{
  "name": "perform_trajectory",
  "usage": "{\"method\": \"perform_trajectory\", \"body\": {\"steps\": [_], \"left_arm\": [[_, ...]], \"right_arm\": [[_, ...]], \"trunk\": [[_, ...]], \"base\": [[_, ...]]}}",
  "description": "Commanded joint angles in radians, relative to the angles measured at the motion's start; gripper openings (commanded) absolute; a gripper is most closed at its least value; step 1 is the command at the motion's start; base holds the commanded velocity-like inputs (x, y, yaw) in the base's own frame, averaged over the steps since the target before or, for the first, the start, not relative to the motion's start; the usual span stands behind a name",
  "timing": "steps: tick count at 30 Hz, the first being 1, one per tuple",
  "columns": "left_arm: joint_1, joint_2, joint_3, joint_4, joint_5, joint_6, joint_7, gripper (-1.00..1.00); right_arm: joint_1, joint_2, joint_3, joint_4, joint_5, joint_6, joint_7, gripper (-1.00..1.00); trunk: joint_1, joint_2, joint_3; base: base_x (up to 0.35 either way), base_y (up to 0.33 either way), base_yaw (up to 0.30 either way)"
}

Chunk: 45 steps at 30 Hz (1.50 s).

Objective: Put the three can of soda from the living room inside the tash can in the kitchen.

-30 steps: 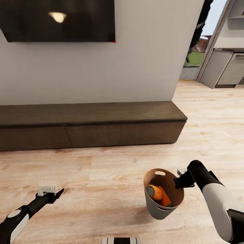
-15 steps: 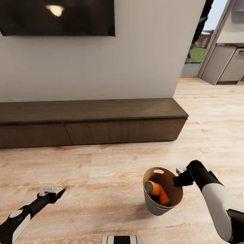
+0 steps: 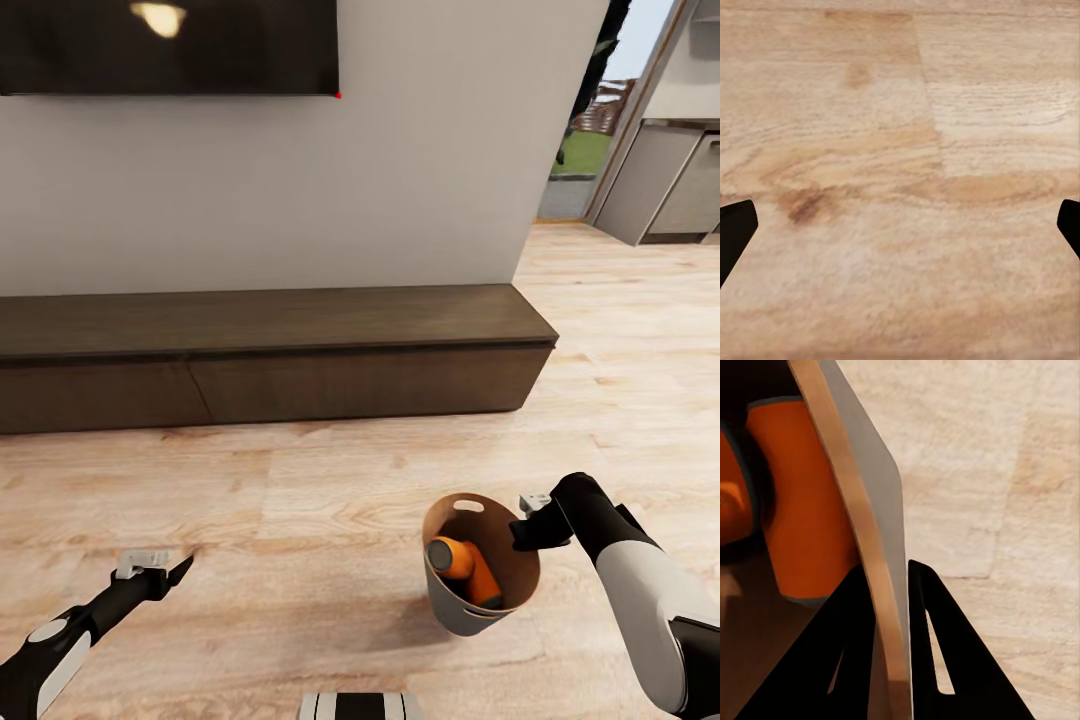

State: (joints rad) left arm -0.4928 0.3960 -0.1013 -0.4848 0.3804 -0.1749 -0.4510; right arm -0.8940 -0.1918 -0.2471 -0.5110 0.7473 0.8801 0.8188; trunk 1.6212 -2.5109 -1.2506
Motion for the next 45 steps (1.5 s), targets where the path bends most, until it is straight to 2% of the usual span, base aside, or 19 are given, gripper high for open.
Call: {"method": "perform_trajectory", "body": {"steps": [1,6,17,22,33,37,45], "left_arm": [[0.0,0.0,0.0,0.0,0.0,0.0,0.0,1.0],[0.0,0.0,0.0,0.0,0.0,0.0,0.0,1.0],[0.0,0.0,0.0,0.0,0.0,0.0,0.0,1.0],[0.0,0.0,-0.001,0.0,0.0,0.0,0.0,1.0],[0.0,0.0,-0.001,0.0,0.0,0.0,0.0,1.0],[0.0,0.0,0.0,0.001,0.0,0.0,0.0,1.0],[-0.001,0.0,-0.001,0.023,0.0,-0.009,0.0,1.0]], "right_arm": [[0.0,0.0,-0.001,0.0,-0.014,0.008,0.006,-1.0],[0.0,0.0,-0.001,0.0,-0.014,0.008,0.006,-1.0],[0.0,-0.001,-0.001,0.0,-0.013,0.007,0.005,-1.0],[0.0,0.003,0.0,0.0,-0.013,0.007,0.004,-1.0],[0.0,0.0,-0.001,0.0,-0.013,0.005,0.006,-1.0],[0.0,0.0,0.0,0.0,-0.013,0.005,0.006,-1.0],[0.0,0.001,0.0,0.0,-0.013,0.005,0.006,-1.0]], "trunk": [[0.0,0.0,0.0],[0.002,-0.001,-0.015],[0.002,-0.001,-0.015],[0.004,-0.002,-0.035],[0.004,-0.002,-0.035],[0.006,-0.003,-0.05],[0.006,-0.003,-0.05]], "base": [[0.0,0.0,0.0],[0.0,0.0,0.0],[0.0,0.0,0.0],[0.0,0.0,0.0],[0.0,0.0,0.0],[0.0,0.0,0.0],[0.0,0.0,0.0]]}}
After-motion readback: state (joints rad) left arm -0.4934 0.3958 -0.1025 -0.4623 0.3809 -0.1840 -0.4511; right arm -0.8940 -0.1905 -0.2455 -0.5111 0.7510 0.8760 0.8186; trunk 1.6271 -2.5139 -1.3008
